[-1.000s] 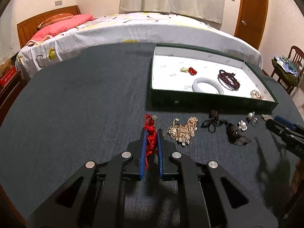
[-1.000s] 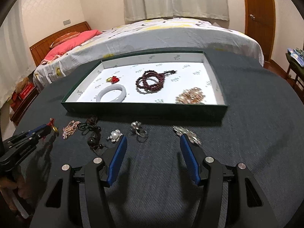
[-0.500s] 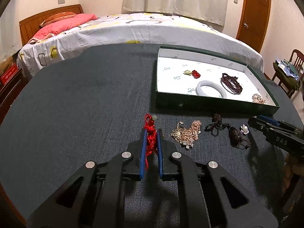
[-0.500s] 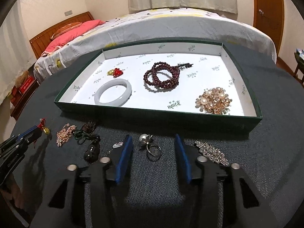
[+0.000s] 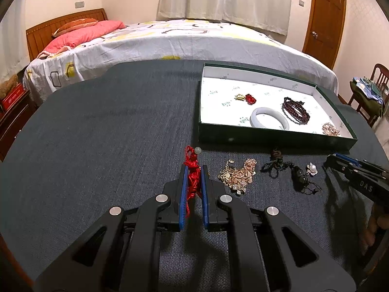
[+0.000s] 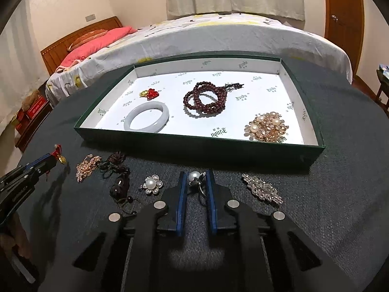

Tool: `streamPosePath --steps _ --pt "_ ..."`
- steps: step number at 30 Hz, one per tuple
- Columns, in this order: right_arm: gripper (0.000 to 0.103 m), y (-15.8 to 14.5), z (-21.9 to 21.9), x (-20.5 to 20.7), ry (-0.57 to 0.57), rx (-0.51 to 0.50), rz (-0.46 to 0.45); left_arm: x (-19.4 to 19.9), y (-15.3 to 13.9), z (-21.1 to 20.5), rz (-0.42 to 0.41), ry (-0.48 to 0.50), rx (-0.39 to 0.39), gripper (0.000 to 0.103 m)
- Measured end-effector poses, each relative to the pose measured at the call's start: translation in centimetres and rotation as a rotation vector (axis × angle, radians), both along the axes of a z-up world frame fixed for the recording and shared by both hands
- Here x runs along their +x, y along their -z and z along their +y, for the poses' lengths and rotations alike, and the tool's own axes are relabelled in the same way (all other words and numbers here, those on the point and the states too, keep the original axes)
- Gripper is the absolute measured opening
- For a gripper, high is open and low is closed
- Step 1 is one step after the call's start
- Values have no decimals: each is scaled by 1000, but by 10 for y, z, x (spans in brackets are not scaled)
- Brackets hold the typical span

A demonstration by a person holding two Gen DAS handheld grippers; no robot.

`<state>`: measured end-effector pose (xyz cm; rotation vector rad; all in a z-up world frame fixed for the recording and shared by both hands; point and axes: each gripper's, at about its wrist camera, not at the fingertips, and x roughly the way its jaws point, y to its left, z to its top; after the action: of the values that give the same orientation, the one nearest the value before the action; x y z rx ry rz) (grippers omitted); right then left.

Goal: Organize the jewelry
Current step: 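Carry tassel and pearl ring into the box and open both grippers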

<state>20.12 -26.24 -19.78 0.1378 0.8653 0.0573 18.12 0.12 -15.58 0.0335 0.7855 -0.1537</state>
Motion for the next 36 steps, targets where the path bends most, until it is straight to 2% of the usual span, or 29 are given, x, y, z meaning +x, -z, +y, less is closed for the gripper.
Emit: streamPosePath --steps 10,20,28,36 --pt "17 -15 -5 -9 4 10 -39 -3 -7 -3 -17 1 -4 11" --pt "17 -55 -16 -5 18 20 -141 -1 -45 -20 -101 47 -26 11" --pt "17 -76 -27 15 34 1 -203 26 -71 -52 -154 117 -66 11" --pt "17 -81 -40 47 56 -15 -230 70 -75 -103 -166 195 -100 11"
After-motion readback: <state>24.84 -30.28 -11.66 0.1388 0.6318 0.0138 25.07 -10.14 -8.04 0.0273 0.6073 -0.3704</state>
